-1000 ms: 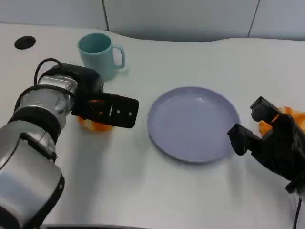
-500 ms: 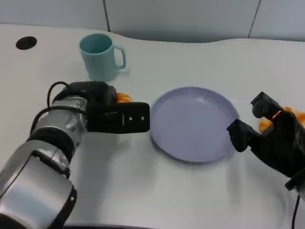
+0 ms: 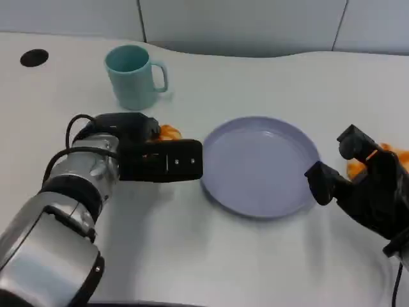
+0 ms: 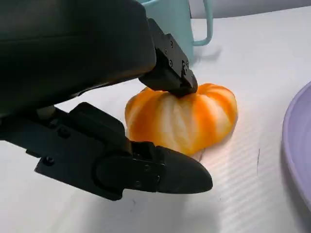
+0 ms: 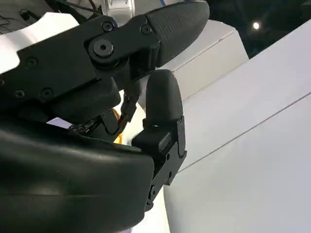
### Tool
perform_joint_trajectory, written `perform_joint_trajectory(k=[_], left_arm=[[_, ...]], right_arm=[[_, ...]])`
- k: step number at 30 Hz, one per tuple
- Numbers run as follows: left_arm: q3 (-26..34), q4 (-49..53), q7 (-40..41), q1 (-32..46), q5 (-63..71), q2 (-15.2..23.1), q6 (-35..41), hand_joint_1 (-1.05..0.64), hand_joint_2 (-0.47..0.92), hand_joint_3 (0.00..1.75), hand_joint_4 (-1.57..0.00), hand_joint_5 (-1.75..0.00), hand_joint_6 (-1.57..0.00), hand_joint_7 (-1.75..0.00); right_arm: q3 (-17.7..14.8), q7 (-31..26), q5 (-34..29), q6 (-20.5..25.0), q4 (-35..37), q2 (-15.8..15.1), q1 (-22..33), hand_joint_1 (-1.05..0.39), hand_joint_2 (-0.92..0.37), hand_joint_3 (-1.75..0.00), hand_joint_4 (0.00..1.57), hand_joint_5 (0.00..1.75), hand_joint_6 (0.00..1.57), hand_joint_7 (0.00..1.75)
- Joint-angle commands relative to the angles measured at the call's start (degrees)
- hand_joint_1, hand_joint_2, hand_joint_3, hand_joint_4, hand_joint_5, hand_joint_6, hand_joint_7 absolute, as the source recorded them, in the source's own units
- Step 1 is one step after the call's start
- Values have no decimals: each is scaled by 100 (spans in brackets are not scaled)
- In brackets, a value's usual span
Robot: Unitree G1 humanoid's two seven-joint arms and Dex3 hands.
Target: Grasp the bread from the table and place it into the plate.
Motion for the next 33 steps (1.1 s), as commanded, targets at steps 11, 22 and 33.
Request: perform_joint_trajectory(k=[11, 22, 33], left_arm=[[339, -7, 897, 276, -189, 33, -319, 10, 89, 1, -103, -14, -103, -12], [409, -2, 830, 262, -235, 52, -301, 12, 89, 0, -104, -9, -105, -5], [367, -5, 850, 252, -195, 23, -317, 10, 88, 0, -105, -6, -108, -4]], right_arm=[[-56, 16, 108, -21, -74, -59, 52, -33, -87, 0, 85, 175, 61, 175], [-51, 12, 124, -22, -84, -71, 54, -33, -88, 0, 85, 175, 60, 175], [-58, 2, 113, -46, -64, -73, 50, -33, -88, 0, 85, 175, 60, 175]])
